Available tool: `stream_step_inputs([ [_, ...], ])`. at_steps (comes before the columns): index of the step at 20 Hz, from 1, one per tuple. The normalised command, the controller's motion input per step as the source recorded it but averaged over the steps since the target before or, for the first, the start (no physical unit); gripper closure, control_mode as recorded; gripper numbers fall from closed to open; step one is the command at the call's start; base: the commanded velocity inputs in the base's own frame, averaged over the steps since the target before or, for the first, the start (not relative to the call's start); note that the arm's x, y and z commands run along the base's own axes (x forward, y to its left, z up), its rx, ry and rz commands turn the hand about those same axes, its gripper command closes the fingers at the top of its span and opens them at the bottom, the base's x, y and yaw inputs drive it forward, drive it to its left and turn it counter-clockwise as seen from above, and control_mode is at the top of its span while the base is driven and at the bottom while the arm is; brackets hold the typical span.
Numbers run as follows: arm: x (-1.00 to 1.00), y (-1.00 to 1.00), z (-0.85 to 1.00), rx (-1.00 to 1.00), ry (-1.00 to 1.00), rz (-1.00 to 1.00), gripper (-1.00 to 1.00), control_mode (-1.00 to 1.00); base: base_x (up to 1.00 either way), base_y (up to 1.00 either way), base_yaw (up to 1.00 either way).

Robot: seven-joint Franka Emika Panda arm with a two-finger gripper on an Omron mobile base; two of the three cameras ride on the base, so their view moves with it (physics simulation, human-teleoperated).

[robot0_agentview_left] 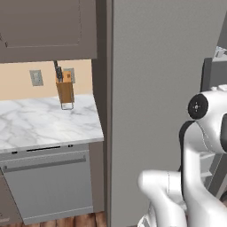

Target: Open the freezer door, pick up the ice cube tray from the freezer, and place it on the dining counter.

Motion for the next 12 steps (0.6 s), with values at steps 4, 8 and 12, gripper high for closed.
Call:
stream_step_inputs([
  [4, 0.26, -0.34, -0.12, 0.0, 0.0, -0.05, -1.0, -1.0, 0.0, 0.0, 0.0],
  [8, 0.34, -0.12, -0.19, 0.0, 0.0, -0.06, -1.0, -1.0, 0.0, 0.0, 0.0],
  [12, 0.36, -0.15, -0.2, 0.0, -0.01, -0.04, -1.0, -1.0, 0.0, 0.0, 0.0],
])
